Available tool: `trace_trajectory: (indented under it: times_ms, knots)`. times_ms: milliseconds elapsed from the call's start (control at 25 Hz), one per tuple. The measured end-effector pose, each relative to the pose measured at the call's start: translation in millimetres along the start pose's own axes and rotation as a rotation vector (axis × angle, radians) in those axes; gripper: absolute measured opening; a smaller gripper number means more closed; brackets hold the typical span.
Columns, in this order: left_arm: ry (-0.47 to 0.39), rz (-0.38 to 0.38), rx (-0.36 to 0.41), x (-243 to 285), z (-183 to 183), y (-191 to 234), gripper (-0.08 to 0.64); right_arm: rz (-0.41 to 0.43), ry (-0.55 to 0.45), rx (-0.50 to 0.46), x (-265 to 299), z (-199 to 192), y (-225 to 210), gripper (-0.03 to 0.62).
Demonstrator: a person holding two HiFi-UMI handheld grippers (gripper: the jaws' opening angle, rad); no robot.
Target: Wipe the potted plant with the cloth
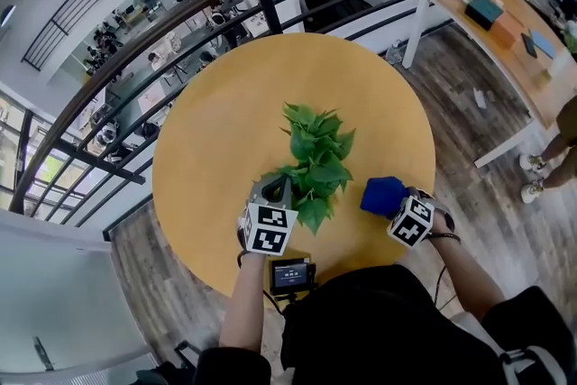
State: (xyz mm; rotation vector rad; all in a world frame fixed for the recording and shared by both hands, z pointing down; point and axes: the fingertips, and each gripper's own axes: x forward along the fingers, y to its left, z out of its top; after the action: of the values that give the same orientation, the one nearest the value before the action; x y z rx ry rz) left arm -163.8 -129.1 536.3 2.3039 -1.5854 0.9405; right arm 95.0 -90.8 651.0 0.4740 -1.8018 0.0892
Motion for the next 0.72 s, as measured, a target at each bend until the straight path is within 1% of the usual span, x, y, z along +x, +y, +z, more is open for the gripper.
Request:
trace_trajectory:
  times_ms: [160, 400, 600, 720]
  knots:
    - [-0.010, 0.007, 0.004, -7, 1, -1, 0.002, 0.003, -0.036, 0.044, -12, 3, 7, 0.150]
    - [-0.047, 0.026, -0.013, -20, 8, -6, 0.002, -0.009, -0.160, 0.119, -41, 23, 3, 0.150]
    - [-0.114, 0.094, -0.050, -47, 20, 0, 0.002, -0.034, -0.282, 0.165, -73, 43, -9, 0.150]
    - [-0.156, 0.152, -0.089, -73, 26, 3, 0.002, -0.060, -0.371, 0.163, -93, 55, -17, 0.150]
